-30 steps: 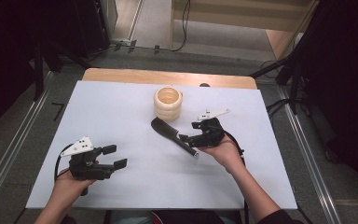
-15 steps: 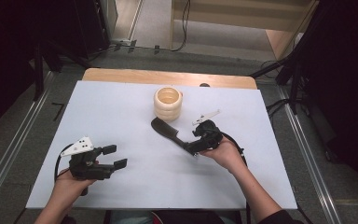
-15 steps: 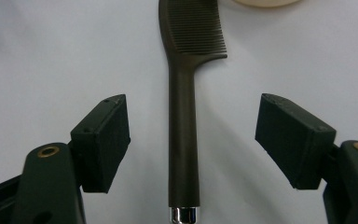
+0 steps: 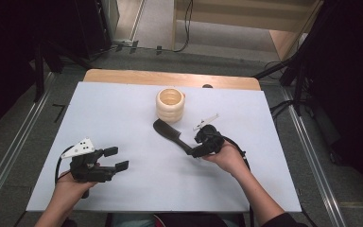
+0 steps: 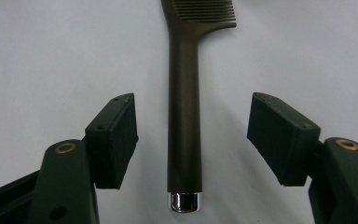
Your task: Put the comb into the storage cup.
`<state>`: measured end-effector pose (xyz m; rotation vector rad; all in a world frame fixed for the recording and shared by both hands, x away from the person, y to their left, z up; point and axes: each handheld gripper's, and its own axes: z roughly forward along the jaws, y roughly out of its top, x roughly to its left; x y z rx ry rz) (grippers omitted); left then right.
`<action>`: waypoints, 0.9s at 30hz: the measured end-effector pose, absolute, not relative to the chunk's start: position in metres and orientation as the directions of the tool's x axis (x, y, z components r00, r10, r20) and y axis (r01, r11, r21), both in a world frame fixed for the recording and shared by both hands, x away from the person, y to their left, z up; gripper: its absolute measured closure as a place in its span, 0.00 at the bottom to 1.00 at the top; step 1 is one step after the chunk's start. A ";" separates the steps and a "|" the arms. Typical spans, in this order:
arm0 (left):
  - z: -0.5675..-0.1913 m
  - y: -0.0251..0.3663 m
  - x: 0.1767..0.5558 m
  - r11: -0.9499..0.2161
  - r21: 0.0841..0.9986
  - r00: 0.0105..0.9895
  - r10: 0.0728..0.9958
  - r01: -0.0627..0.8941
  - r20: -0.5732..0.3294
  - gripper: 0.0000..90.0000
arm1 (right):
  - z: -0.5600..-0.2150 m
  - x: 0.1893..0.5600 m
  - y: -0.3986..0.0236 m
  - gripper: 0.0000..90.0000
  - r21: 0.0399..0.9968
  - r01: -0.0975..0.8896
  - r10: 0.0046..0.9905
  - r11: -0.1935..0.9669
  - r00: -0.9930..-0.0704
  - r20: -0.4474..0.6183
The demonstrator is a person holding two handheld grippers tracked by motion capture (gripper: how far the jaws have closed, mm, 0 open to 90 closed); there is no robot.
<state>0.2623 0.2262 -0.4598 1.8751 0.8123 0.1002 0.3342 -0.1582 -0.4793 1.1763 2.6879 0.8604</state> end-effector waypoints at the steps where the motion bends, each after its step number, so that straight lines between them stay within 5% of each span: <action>1: -0.460 0.226 0.262 -0.226 0.844 0.767 0.574 0.487 -0.289 0.28 | -0.480 0.334 -0.158 0.37 0.522 0.652 0.699 0.549 -0.701 0.142; 27: -0.460 0.225 0.262 -0.230 0.844 0.769 0.572 0.485 -0.286 0.28 | -0.493 0.329 -0.153 0.76 0.472 0.652 0.691 0.593 -0.713 0.117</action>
